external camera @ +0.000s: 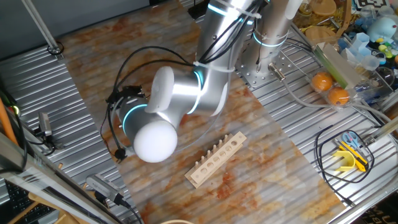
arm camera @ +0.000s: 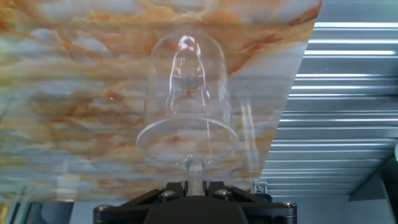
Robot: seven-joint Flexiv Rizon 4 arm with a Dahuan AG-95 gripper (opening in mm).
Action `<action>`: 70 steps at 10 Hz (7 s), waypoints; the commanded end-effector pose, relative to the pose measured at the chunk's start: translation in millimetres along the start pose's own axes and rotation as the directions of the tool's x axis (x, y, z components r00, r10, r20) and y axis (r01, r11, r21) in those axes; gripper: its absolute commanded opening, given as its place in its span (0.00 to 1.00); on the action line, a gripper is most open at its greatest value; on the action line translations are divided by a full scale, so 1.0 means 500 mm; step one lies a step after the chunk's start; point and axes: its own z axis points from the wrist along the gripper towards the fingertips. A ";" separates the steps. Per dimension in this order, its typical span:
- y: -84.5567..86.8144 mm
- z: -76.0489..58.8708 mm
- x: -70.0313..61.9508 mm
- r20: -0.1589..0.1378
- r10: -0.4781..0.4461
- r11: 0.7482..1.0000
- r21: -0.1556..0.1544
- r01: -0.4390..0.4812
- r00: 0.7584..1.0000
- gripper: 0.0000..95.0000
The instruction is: Pour out the test tube
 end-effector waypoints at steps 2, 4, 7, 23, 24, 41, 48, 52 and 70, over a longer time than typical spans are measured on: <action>0.000 0.003 -0.001 -0.022 -0.010 1.000 0.010 0.010 1.000 0.00; 0.000 0.003 -0.001 -0.035 -0.020 1.000 0.016 0.021 0.999 0.00; -0.001 0.005 0.002 -0.055 -0.034 0.999 0.019 0.035 0.998 0.00; -0.005 0.007 0.012 -0.114 -0.067 0.997 0.030 0.071 0.991 0.00; -0.006 0.007 0.012 -0.128 -0.077 0.996 0.034 0.082 0.989 0.00; -0.007 0.006 0.012 -0.179 -0.113 0.992 0.030 0.120 0.977 0.00; -0.007 0.006 0.013 -0.209 -0.137 0.989 0.022 0.145 0.968 0.00; -0.007 0.007 0.013 -0.222 -0.143 0.988 0.020 0.151 0.965 0.00; -0.007 0.004 0.016 -0.244 -0.139 0.989 0.018 0.147 0.960 0.00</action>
